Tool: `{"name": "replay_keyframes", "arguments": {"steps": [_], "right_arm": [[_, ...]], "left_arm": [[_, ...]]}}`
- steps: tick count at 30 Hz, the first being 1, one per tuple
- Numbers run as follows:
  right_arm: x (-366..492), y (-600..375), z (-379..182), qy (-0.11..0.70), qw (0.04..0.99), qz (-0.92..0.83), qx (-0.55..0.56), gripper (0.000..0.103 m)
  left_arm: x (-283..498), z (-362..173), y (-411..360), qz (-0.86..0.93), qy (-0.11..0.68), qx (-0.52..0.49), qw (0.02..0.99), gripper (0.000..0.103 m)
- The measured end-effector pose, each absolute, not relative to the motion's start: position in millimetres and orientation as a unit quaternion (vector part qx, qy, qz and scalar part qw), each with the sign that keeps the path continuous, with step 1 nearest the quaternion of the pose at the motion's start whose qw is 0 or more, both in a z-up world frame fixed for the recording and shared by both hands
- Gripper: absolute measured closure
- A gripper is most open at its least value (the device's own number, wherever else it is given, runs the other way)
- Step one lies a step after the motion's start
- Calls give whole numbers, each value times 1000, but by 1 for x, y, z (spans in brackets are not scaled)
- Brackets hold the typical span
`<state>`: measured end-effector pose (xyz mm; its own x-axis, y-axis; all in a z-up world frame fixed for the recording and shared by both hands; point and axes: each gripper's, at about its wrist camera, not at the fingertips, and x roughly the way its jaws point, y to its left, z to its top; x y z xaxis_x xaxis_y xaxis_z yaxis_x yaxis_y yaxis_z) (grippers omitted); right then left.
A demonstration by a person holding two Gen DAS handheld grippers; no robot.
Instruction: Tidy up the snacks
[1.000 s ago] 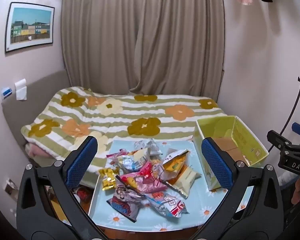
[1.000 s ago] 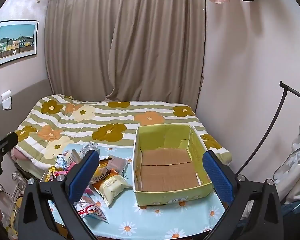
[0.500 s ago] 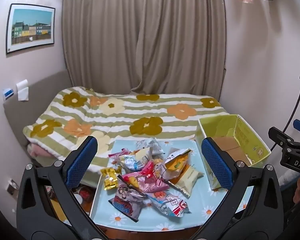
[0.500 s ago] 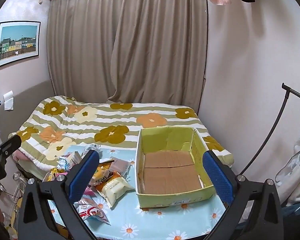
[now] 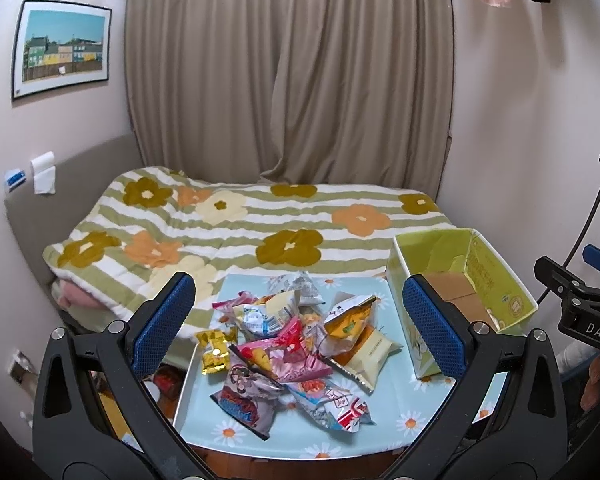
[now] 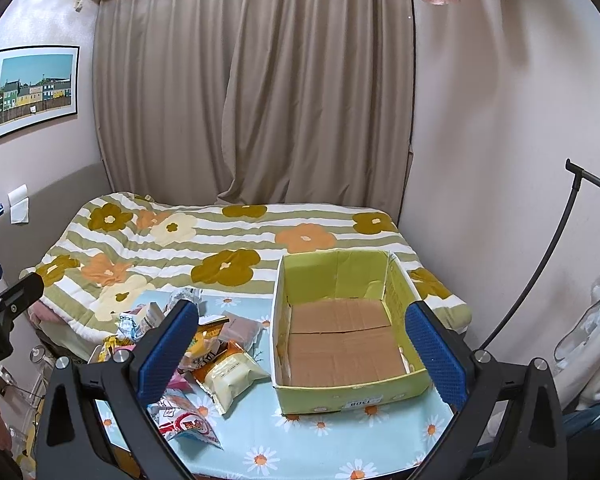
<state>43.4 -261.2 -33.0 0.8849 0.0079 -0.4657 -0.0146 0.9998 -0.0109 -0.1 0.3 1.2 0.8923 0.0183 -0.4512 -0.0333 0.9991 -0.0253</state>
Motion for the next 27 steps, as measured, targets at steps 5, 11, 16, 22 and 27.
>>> {"name": "replay_keyframes", "arguments": {"steps": [5,11,16,22,27], "right_arm": [[43,-259,-33,240,971,6,-9,0],[41,-257,-32,240,971,7,-8,0],[41,-256,-31,241,970,8,-7,0],[41,-257,-31,242,970,8,-7,0],[40,-256,-31,242,970,8,-7,0]], "left_arm": [[0,1,-1,13,232,-17,972,0],[-1,0,-2,13,232,-18,972,0],[-3,-2,-3,13,233,-19,972,0],[-3,-3,-3,12,233,-21,972,0],[-4,-5,-4,11,234,-23,972,0]]}}
